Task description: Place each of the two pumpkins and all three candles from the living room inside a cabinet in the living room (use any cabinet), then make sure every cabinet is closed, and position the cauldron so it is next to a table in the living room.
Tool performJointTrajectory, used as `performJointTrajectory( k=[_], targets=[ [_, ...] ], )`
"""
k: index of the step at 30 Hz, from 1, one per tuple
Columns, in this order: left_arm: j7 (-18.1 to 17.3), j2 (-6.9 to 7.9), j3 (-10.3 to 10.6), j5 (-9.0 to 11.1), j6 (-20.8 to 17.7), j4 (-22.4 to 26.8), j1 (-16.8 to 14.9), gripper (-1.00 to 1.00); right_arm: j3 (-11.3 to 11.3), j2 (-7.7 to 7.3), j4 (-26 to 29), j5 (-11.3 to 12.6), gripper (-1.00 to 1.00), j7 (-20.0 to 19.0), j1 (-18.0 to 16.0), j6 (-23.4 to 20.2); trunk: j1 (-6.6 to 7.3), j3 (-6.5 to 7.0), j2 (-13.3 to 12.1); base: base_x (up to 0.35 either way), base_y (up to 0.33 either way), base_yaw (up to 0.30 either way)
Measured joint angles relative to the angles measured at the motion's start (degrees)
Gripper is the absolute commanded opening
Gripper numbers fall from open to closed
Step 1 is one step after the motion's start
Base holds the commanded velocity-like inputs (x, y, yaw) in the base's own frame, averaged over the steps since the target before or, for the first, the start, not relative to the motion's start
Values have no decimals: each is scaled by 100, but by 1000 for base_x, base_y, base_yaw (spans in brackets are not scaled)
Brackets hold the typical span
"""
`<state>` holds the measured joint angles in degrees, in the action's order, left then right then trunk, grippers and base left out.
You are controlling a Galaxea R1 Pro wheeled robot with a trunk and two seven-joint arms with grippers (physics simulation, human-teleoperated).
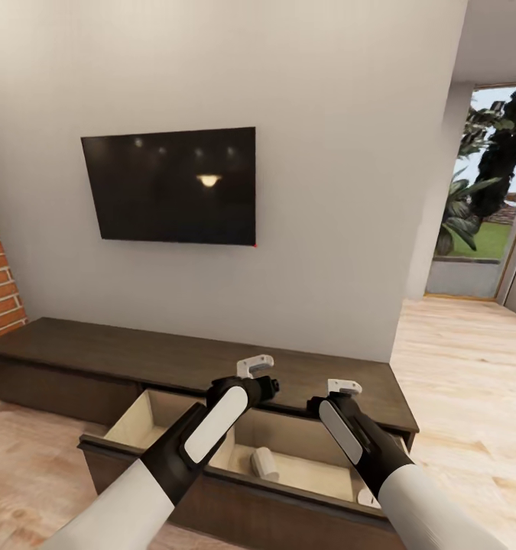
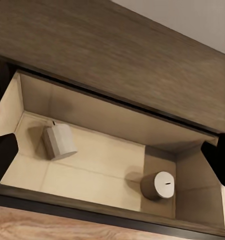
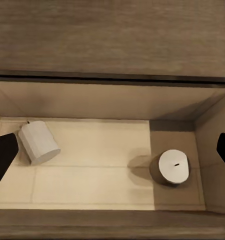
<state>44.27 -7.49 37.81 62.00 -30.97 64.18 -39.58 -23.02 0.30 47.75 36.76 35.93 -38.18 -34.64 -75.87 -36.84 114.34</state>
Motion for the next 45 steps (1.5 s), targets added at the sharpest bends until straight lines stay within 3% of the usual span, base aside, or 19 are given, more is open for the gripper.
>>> performJointTrajectory(
  k=[6,21,27,32,35,45],
  targets=[
    [1,-1,-1,1,0,1,0,100,-1,0,-1,-34,100,-1,0,1,131,108,-241,-43,0,49],
    [2,2,-1,1,-1,2,1,100,-1,1,-11,-48,100,-1,-1,2,461,410,-842,-108,0,263],
    [2,18,7,-11,-1,105,1,100,-1,1,-17,-48,100,-1,-1,2,462,425,-844,-3,0,278],
    [-5,256,8,9,-2,319,1,100,-1,1,-18,-48,100,-2,-1,4,460,437,-844,-84,33,278],
    [-6,310,8,15,-2,372,1,100,-1,1,-19,-47,100,-2,0,4,460,445,-844,-208,153,278],
    [-6,336,0,18,-2,406,0,100,-1,0,-17,-56,100,-3,0,4,460,469,-844,-202,217,278]
  ],
)
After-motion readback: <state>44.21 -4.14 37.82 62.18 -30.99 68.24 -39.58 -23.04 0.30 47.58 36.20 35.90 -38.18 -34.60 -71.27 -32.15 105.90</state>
